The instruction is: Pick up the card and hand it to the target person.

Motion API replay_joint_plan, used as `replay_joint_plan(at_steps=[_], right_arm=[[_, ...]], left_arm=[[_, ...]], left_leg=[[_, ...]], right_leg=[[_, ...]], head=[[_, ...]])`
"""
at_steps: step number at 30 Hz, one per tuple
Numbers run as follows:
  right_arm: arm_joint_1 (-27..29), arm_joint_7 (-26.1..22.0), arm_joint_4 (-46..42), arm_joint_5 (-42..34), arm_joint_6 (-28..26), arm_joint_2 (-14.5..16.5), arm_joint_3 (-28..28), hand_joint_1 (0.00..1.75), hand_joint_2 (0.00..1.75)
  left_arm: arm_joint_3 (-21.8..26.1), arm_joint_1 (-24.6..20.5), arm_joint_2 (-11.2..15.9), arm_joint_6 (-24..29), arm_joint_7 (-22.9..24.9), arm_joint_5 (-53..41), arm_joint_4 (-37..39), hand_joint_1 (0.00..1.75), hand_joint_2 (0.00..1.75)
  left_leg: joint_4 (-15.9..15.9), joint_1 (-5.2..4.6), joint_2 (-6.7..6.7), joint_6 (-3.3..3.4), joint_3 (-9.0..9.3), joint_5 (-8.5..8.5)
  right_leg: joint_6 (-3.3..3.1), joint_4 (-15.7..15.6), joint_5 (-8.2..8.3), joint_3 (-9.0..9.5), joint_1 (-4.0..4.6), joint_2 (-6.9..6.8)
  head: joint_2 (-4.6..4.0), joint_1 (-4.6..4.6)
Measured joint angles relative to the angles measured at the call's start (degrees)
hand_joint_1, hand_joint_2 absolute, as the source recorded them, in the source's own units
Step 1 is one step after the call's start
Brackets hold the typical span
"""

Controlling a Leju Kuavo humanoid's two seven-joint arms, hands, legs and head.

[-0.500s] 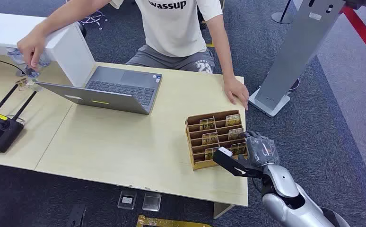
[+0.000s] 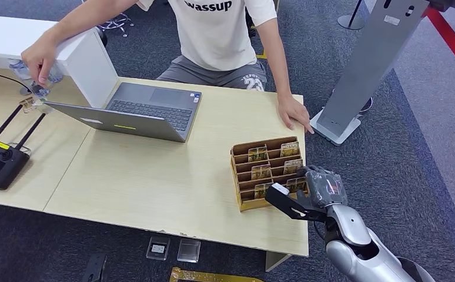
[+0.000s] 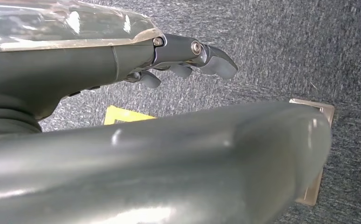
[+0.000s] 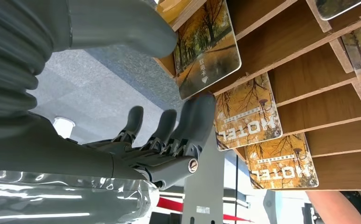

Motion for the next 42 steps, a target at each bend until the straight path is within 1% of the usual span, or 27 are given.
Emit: replay_joint_plan(at_steps=[3,10,19,23,31,34,38,42], right_arm=[[0.0,0.0,0.0,0.0,0.0,0.0,0.0,1.04,1.75],[0.0,0.1,0.0,-0.2,-0.1,0.1,0.0,1.17,1.75],[0.0,0.1,0.1,-0.7,-0.3,0.1,0.1,1.47,1.75],[0.0,0.1,0.0,-0.7,-0.3,0.1,0.0,1.65,1.75],[-0.1,0.1,0.0,-0.7,-0.2,0.1,-0.1,1.66,1.75],[-0.2,0.0,-0.2,-1.9,0.1,0.1,-0.1,1.66,1.75],[-0.6,-0.7,-1.0,-6.4,0.8,-0.1,-0.2,1.66,1.75],[-1.6,-2.6,-3.2,-15.8,1.7,-1.1,-0.6,1.66,1.75]], left_arm=[[0.0,0.0,0.1,-0.1,0.0,0.0,0.0,0.00,0.00],[0.0,0.0,0.2,-0.2,-0.1,0.0,0.0,0.00,0.00],[0.0,0.0,0.2,-0.2,-0.2,0.1,0.0,0.00,0.00],[0.0,0.0,0.2,-0.2,-1.0,0.0,0.0,0.00,1.75],[0.0,0.0,0.2,0.0,-1.6,-0.7,0.0,0.00,1.75],[0.0,0.0,0.2,0.2,-1.5,-0.4,0.0,0.00,1.75],[0.0,0.0,0.3,-0.1,-1.3,-0.1,0.0,0.00,1.75],[0.1,0.0,0.4,-0.3,-1.3,0.0,0.0,0.00,1.75]], left_leg=[[0.0,0.00,0.00,0.00,0.00,0.00],[0.0,0.00,0.00,0.00,0.00,0.00],[0.0,0.00,0.00,0.00,0.01,0.00],[0.0,0.00,0.00,0.00,0.02,0.00],[0.0,0.00,0.00,0.00,0.04,0.00],[0.0,0.00,0.00,0.00,0.04,0.00],[0.0,0.00,0.00,0.00,0.03,0.00],[0.0,0.00,0.00,0.00,0.03,0.01]], right_leg=[[0.00,0.0,0.00,0.00,0.00,0.00],[0.00,0.0,0.00,0.00,0.00,0.00],[0.00,0.0,0.00,0.01,0.00,0.00],[0.00,0.0,0.00,0.02,0.00,0.00],[0.00,0.0,0.00,0.03,0.00,0.00],[0.00,0.0,0.00,0.03,0.00,0.00],[0.00,0.0,0.00,0.02,0.00,0.00],[0.00,0.0,0.00,0.02,0.00,0.01]], head=[[0.00,0.00],[0.00,0.00],[0.00,-0.01],[0.00,0.00],[0.00,0.01],[0.00,-0.01],[0.00,0.01],[0.00,-0.02]])
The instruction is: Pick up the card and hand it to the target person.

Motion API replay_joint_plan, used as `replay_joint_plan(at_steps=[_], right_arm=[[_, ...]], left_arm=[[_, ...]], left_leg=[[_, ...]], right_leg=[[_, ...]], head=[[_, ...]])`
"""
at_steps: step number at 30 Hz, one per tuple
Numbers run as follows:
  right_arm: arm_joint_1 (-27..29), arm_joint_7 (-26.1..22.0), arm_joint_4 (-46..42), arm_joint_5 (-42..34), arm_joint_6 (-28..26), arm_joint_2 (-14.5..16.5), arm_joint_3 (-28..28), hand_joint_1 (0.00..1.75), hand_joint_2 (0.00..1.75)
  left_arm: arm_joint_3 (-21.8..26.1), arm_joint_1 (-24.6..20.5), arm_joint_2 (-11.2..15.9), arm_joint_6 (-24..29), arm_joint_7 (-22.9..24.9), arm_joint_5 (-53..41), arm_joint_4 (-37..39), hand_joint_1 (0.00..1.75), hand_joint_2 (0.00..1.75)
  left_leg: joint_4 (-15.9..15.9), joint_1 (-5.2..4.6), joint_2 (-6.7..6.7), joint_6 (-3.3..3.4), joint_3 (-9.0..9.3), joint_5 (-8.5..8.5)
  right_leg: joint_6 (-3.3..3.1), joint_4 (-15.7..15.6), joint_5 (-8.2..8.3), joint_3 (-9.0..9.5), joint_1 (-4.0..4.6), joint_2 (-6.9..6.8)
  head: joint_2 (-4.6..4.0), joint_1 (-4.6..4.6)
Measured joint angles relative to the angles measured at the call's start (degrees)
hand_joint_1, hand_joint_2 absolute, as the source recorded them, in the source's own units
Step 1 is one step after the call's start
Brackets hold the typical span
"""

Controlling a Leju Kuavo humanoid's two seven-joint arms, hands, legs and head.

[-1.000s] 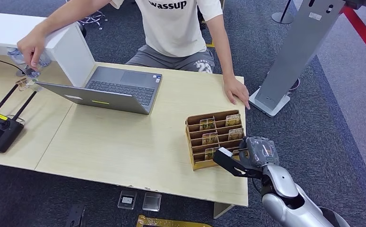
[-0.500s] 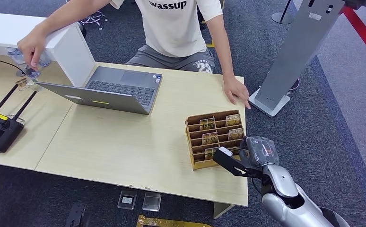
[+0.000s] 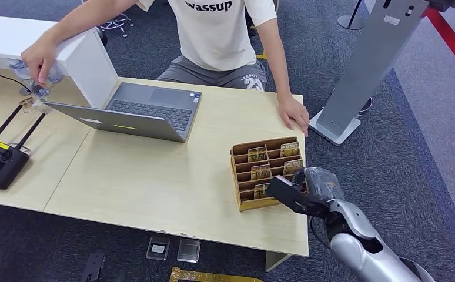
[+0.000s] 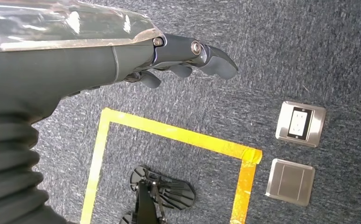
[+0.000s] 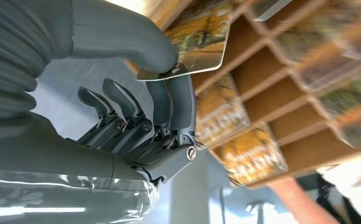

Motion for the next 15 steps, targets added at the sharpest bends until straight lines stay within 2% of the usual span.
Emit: replay_joint_plan(at_steps=[3,7,11,15], right_arm=[[-1.6,-0.6,-2.8,-5.5,0.1,-1.4,-0.6,1.66,1.75],[-4.5,-0.5,-7.8,-7.7,-1.0,-3.3,-2.0,1.66,1.75],[-6.8,-0.5,-13.0,-6.4,-3.0,-4.5,-3.5,1.66,1.75],[-8.4,-0.3,-16.9,-1.6,-4.2,-4.6,-4.0,1.66,1.75]], left_arm=[[0.0,0.0,0.1,-0.2,0.0,0.1,0.0,0.00,1.75],[0.2,0.2,0.2,-0.5,0.0,0.4,0.0,0.00,1.75],[0.6,0.5,0.2,-0.6,-0.1,0.8,0.0,0.00,1.75],[0.9,0.6,0.1,-0.5,-0.1,0.8,0.0,0.00,1.75]], left_leg=[[0.0,0.00,0.00,0.00,0.00,0.00],[0.0,0.00,0.00,0.00,0.01,0.00],[0.0,0.00,0.00,0.00,0.01,0.00],[0.0,0.00,0.00,0.00,0.00,0.00]], right_leg=[[0.00,0.0,0.00,0.00,0.00,0.00],[0.00,0.0,0.01,0.00,0.00,0.01],[0.00,0.0,0.01,0.00,0.00,0.01],[0.00,0.0,0.01,0.01,0.00,0.00]], head=[[0.00,0.02],[0.00,0.03],[0.00,0.03],[0.00,-0.03]])
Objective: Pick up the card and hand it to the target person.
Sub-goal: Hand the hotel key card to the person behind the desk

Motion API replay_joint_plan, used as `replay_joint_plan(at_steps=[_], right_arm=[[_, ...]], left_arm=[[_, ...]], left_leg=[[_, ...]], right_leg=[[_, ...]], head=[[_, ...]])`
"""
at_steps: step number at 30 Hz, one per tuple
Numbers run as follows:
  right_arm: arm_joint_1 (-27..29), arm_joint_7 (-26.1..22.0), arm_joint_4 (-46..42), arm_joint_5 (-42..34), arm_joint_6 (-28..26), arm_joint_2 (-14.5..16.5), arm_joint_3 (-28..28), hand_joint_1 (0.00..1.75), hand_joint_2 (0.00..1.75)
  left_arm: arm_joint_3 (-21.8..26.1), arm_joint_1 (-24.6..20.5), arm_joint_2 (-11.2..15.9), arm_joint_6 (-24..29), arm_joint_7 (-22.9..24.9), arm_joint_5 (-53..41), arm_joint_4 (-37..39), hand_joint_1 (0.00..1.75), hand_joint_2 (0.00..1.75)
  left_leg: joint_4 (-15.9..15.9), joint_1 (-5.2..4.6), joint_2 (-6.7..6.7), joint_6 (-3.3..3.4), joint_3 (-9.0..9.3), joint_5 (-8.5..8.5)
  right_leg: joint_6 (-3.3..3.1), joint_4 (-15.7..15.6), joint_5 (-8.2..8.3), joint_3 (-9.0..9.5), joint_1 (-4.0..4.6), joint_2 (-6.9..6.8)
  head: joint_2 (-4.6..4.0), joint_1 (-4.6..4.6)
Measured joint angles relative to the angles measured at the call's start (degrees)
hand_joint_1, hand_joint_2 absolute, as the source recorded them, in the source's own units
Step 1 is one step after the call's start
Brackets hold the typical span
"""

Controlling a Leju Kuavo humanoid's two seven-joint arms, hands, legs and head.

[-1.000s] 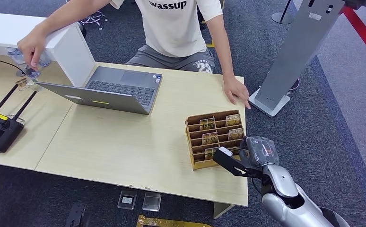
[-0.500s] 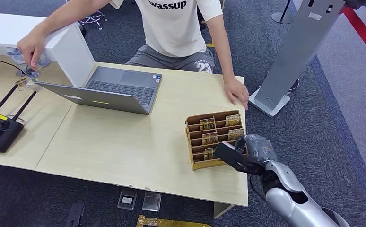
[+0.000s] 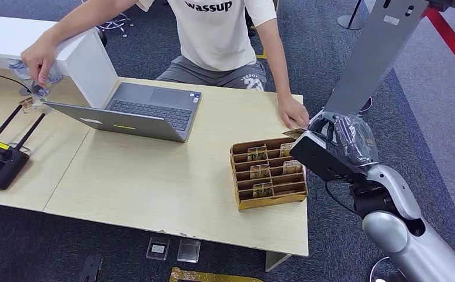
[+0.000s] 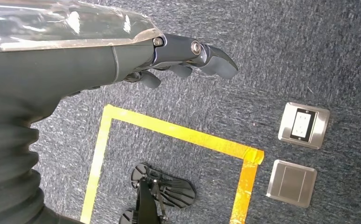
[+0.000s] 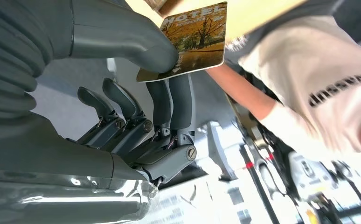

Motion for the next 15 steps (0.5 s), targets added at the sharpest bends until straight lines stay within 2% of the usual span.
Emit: replay_joint_plan(at_steps=[6,11,15], right_arm=[[-0.5,-1.6,-0.7,10.3,-3.2,2.7,1.1,1.66,1.75],[-0.6,-7.5,5.6,18.5,-12.7,7.8,3.2,1.66,1.75],[-1.0,-11.9,13.3,21.3,-19.9,12.0,4.4,1.66,1.75]], left_arm=[[0.0,-0.4,-0.2,0.5,0.7,-0.4,0.0,0.00,1.75],[0.0,-1.4,-0.7,0.8,1.5,-1.2,0.0,0.00,1.75],[0.0,-2.2,-1.1,0.8,2.0,-1.8,0.0,0.00,1.75]], left_leg=[[0.0,0.00,-0.01,0.00,-0.02,0.00],[0.0,0.00,-0.02,0.00,-0.04,0.02],[0.0,0.01,-0.03,0.00,-0.04,0.02]], right_leg=[[0.00,0.0,0.00,0.02,0.00,0.00],[0.00,0.0,0.00,0.02,0.01,-0.03],[0.00,0.0,0.00,0.02,0.01,-0.03]], head=[[0.00,0.07],[0.00,0.02],[0.00,0.05]])
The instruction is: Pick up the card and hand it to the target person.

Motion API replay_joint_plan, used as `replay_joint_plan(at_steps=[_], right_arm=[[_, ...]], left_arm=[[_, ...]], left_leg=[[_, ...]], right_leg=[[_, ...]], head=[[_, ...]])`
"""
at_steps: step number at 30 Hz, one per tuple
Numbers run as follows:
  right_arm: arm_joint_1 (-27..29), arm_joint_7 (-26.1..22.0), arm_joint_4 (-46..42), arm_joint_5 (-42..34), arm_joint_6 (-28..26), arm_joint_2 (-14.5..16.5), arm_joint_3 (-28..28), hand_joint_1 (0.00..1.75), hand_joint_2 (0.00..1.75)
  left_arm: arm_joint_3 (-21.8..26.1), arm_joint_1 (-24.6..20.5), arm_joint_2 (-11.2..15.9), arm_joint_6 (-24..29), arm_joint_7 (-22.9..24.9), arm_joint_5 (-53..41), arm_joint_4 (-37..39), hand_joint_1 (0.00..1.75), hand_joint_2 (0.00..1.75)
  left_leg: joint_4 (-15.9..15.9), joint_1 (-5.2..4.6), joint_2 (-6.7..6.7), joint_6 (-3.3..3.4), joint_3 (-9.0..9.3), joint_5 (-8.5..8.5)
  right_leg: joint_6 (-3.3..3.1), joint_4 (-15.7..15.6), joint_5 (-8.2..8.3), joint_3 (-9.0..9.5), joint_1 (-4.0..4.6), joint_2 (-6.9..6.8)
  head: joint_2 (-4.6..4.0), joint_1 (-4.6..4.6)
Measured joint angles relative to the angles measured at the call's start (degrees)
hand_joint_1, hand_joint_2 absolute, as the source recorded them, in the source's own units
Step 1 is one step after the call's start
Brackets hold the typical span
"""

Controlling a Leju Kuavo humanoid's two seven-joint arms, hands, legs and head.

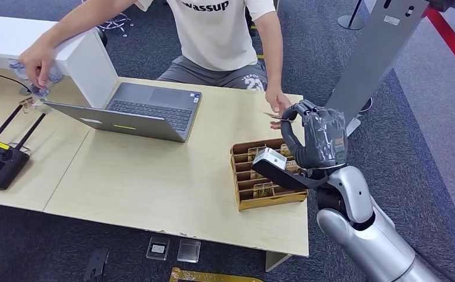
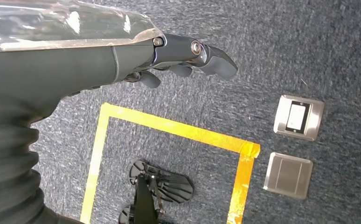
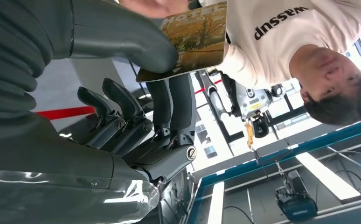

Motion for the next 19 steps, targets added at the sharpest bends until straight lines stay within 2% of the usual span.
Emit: replay_joint_plan(at_steps=[5,9,10,12,13,14,16,19], right_arm=[[-0.8,-5.1,10.0,-2.7,-5.7,4.3,0.8,1.66,1.75],[-1.4,-8.7,17.2,-7.4,-7.1,6.4,0.9,1.66,1.75],[-1.5,-9.4,18.6,-8.4,-7.2,6.8,0.8,1.24,1.75],[-1.6,-10.1,21.0,-10.0,-7.2,7.3,0.8,0.41,1.75],[-1.6,-10.3,22.0,-10.6,-7.1,7.5,0.8,0.00,1.75],[-1.6,-10.4,22.9,-11.1,-7.1,7.6,0.8,0.00,1.75],[-1.6,-10.4,24.3,-12.0,-7.1,7.8,0.8,0.00,1.75],[-1.6,-10.7,25.5,-13.2,-7.1,8.0,0.7,0.00,1.75]], left_arm=[[0.0,-0.6,-0.4,-0.4,0.4,0.0,0.0,0.00,1.75],[0.0,-0.5,-0.6,-1.1,0.4,0.0,0.0,0.00,1.75],[0.0,-0.5,-0.6,-1.2,0.6,0.1,0.0,0.00,1.31],[0.0,-0.3,-0.6,-1.6,1.2,0.2,0.0,0.00,1.31],[0.0,-0.2,-0.6,-1.7,1.6,0.3,0.0,0.00,0.87],[0.0,-0.1,-0.6,-1.9,1.8,0.3,0.0,0.00,0.87],[0.0,0.2,-0.6,-2.0,1.8,0.3,0.0,0.00,0.00],[0.0,0.3,-0.6,-1.8,1.7,0.3,0.0,0.00,0.00]], left_leg=[[0.0,0.00,0.00,0.00,0.00,0.00],[0.0,0.00,0.00,0.00,0.00,0.00],[0.0,0.00,0.00,0.00,0.00,0.00],[0.0,0.00,0.01,0.00,0.01,0.00],[0.0,0.00,0.01,0.00,0.00,0.00],[0.0,0.00,0.01,0.00,0.00,0.00],[0.0,0.00,0.01,0.00,0.00,0.00],[0.0,0.00,0.01,0.00,0.01,0.00]], right_leg=[[0.00,0.0,0.00,-0.01,0.00,0.00],[0.00,0.0,0.00,-0.01,0.00,0.00],[0.00,0.0,0.00,-0.01,0.00,0.00],[0.00,0.0,0.00,-0.01,0.00,0.00],[0.00,0.0,0.00,-0.02,0.00,0.00],[0.00,0.0,0.00,-0.02,0.00,0.00],[0.00,0.0,0.00,-0.03,0.00,0.00],[0.00,0.0,0.00,-0.04,0.00,0.00]], head=[[0.00,-0.01],[0.00,0.01],[0.00,0.01],[0.00,-0.02],[0.00,-0.02],[0.00,-0.01],[0.00,0.00],[0.00,0.00]])
